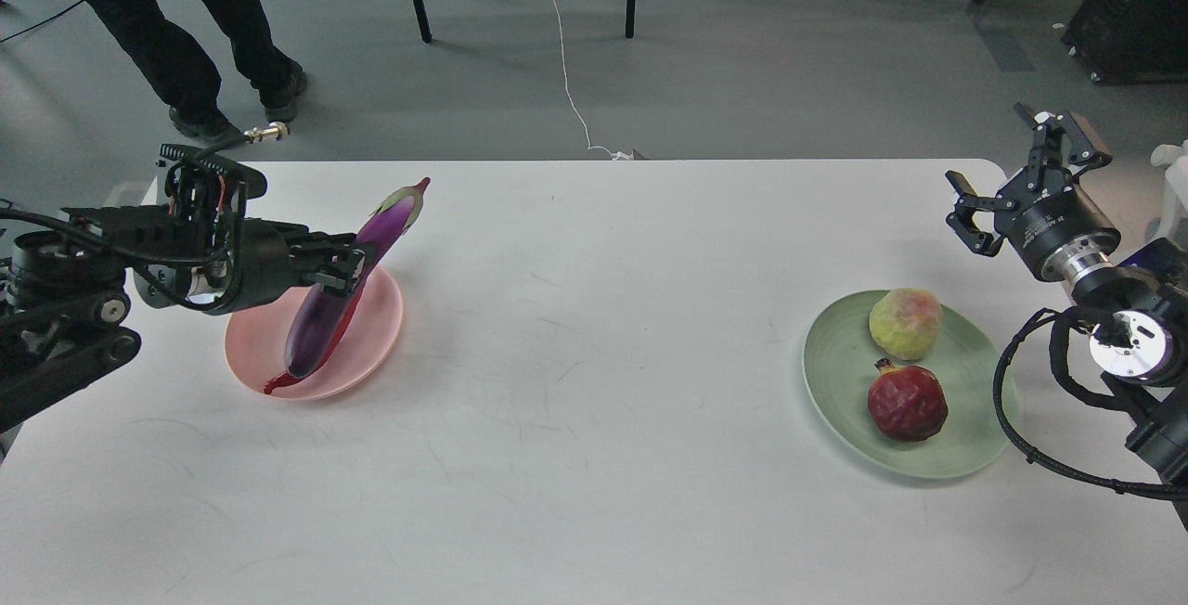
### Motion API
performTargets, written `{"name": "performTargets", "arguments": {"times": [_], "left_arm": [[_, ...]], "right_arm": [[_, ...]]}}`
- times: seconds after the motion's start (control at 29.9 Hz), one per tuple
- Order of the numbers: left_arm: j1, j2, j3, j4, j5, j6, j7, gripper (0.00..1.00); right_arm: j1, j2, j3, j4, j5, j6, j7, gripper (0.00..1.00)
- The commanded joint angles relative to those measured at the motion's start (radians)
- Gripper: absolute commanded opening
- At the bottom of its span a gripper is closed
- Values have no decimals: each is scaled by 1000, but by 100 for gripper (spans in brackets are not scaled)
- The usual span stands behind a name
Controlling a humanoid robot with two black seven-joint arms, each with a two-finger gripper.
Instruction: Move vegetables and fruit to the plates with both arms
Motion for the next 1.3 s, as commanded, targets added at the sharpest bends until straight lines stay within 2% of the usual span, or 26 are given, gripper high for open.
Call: {"name": "performTargets", "arguments": {"times": [0.0,0.1,0.27,0.53,0.6,0.7,0.8,0.97,1.14,1.27], "left_arm": [[21,-5,3,77,-2,3,-31,10],[41,-14,5,94,-4,12,-41,13],[65,-29,5,117,-2,52,-37,46],[65,-46,-9,122,-24,56,-42,54],[58,-46,-15,122,-59,57,-47,62],[53,-46,-49,125,-172,66,-67,81],[53,-60,-110,126,-350,83,-70,92],[52,-120,-214,168,-697,94,-71,97],[50,-189,-345,205,-996,91,-77,98],[50,-235,-388,211,-1151,89,-80,98]], "right_arm": [[0,-1,0,1,0,0,0,99],[0,-6,0,1,0,0,0,99],[0,-10,0,1,0,0,0,99],[-1,-4,1,-1,0,0,1,99],[0,0,3,-1,0,0,1,99],[9,2,7,1,0,0,1,99],[21,-7,44,-2,2,0,1,99],[34,-10,184,-4,2,0,1,99],[35,-26,196,-1,2,0,1,99],[61,-26,204,1,3,0,-8,98]]}}
